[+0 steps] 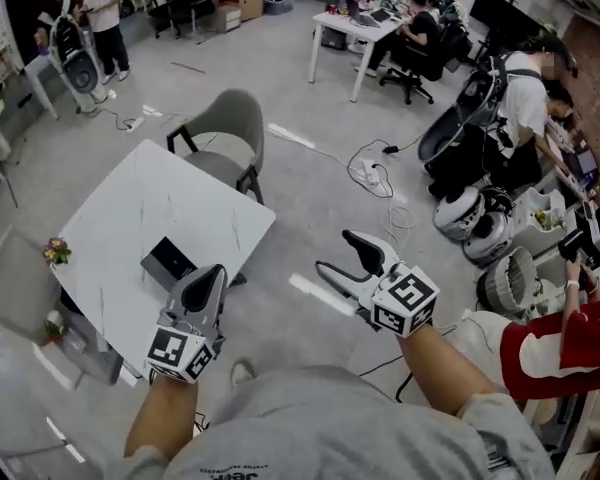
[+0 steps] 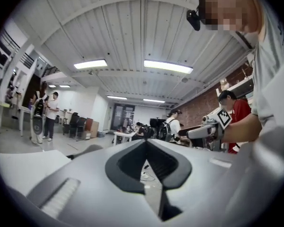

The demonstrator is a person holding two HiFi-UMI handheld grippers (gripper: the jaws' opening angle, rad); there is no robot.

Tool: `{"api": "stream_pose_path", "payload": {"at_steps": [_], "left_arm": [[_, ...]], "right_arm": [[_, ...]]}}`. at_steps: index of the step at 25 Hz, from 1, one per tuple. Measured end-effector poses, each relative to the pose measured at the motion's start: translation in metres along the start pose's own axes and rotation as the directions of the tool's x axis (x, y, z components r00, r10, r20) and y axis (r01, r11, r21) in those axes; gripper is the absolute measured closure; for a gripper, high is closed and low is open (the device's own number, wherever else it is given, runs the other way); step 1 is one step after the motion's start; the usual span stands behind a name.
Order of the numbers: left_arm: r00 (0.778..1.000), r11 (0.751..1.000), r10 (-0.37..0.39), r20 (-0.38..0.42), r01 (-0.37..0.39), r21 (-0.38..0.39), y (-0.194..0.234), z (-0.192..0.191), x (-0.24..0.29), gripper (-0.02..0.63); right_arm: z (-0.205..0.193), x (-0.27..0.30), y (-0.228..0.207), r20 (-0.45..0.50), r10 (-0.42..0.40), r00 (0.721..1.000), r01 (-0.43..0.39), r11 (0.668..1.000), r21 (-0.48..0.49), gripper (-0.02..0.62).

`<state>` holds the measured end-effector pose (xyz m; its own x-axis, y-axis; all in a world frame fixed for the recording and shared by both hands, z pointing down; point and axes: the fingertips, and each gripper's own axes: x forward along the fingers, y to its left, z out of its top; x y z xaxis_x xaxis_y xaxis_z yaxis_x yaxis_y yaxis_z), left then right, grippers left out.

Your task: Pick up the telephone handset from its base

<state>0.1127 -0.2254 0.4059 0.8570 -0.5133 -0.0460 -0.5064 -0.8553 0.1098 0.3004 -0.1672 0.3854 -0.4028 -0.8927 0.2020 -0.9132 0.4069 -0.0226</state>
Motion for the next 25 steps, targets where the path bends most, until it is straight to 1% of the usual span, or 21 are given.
{"api": "stream_pose_path", "payload": {"at_steps": [2,4,6,8,10,11,14,17,20,25], "left_arm": [[0.995,0.995,0.095,-0.008,-0.095,-0.003,0.034,-0.005,-0.04,0.547],[0.982,0.982,0.19,-0.017,-0.19,-0.01,0.066,-0.013,-0.083,0.547],[0.962,0.962,0.273,-0.026,-0.274,-0.016,0.096,-0.021,-0.125,0.547],[0.937,0.938,0.346,-0.037,-0.347,-0.024,0.122,-0.03,-0.164,0.548],[0.913,0.913,0.405,-0.047,-0.407,-0.032,0.142,-0.037,-0.196,0.547],[0.902,0.902,0.429,-0.052,-0.431,-0.036,0.15,-0.04,-0.21,0.548],[0.874,0.873,0.482,-0.067,-0.486,-0.051,0.173,-0.055,-0.245,0.547],[0.857,0.856,0.507,-0.088,-0.513,-0.067,0.193,-0.072,-0.269,0.548],[0.854,0.852,0.509,-0.109,-0.518,-0.083,0.211,-0.091,-0.282,0.548],[0.862,0.858,0.491,-0.128,-0.503,-0.101,0.236,-0.114,-0.29,0.547]], "right_arm": [[-0.005,0.049,0.034,-0.035,0.097,0.995,-0.098,0.995,-0.008,0.278],[-0.013,0.097,0.072,-0.076,0.195,0.978,-0.196,0.981,-0.005,0.278],[-0.025,0.142,0.113,-0.12,0.282,0.952,-0.284,0.959,0.002,0.279],[-0.042,0.185,0.154,-0.174,0.353,0.919,-0.358,0.934,0.004,0.279],[-0.062,0.221,0.188,-0.235,0.396,0.888,-0.407,0.914,0.003,0.279],[-0.074,0.237,0.202,-0.268,0.404,0.875,-0.419,0.908,0.001,0.281],[-0.113,0.281,0.231,-0.372,0.375,0.849,-0.409,0.912,-0.014,0.281],[-0.153,0.321,0.249,-0.456,0.298,0.839,-0.361,0.931,-0.057,0.282],[-0.184,0.354,0.257,-0.498,0.213,0.84,-0.301,0.948,-0.103,0.282],[-0.225,0.384,0.256,-0.539,0.096,0.837,-0.22,0.96,-0.171,0.282]]}}
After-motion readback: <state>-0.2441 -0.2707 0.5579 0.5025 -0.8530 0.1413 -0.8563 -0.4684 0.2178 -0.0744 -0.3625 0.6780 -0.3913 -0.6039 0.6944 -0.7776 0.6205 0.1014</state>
